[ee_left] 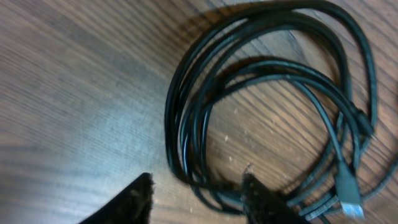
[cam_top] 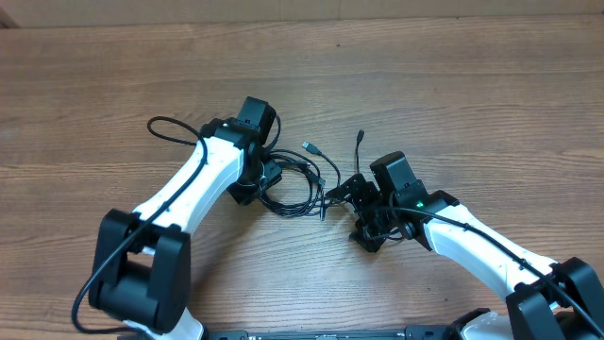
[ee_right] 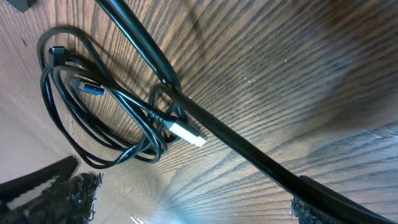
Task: Untangle cables
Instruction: 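Hold the coil with the left gripper while the right gripper holds a strand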
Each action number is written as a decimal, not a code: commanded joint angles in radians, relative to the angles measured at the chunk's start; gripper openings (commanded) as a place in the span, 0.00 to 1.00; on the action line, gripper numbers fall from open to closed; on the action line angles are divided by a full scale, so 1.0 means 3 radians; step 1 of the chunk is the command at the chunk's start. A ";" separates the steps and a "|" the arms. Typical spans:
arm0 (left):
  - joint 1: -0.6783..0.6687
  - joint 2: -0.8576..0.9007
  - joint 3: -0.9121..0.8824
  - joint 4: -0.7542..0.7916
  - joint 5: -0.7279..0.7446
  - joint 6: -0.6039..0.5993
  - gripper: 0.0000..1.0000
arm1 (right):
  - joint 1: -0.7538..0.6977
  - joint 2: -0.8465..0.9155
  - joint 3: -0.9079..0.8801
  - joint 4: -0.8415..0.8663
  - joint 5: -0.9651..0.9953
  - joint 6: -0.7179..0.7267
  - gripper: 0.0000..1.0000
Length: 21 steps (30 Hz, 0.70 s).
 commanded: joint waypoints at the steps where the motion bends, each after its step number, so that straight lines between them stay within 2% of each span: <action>1: -0.0008 0.0220 -0.0048 0.0028 -0.0097 -0.0029 0.24 | 0.0013 0.0004 0.0022 0.0006 0.0057 -0.0011 1.00; 4: -0.0008 0.0340 -0.0048 0.0028 -0.0097 -0.0029 0.17 | 0.0013 0.0003 0.0022 -0.0014 0.0057 -0.0011 1.00; 8: -0.0008 0.0376 -0.0048 0.0041 -0.0137 -0.0028 0.17 | 0.0013 0.0003 0.0022 -0.0086 0.0058 -0.0013 1.00; 12: -0.0008 0.0376 -0.0048 0.0057 -0.0266 -0.0028 0.27 | 0.0013 0.0003 0.0022 -0.0107 0.0058 -0.0013 1.00; 21: -0.0009 0.0376 -0.0048 0.0164 -0.0366 -0.0029 0.40 | 0.0013 0.0004 0.0022 -0.0141 0.0058 -0.0011 1.00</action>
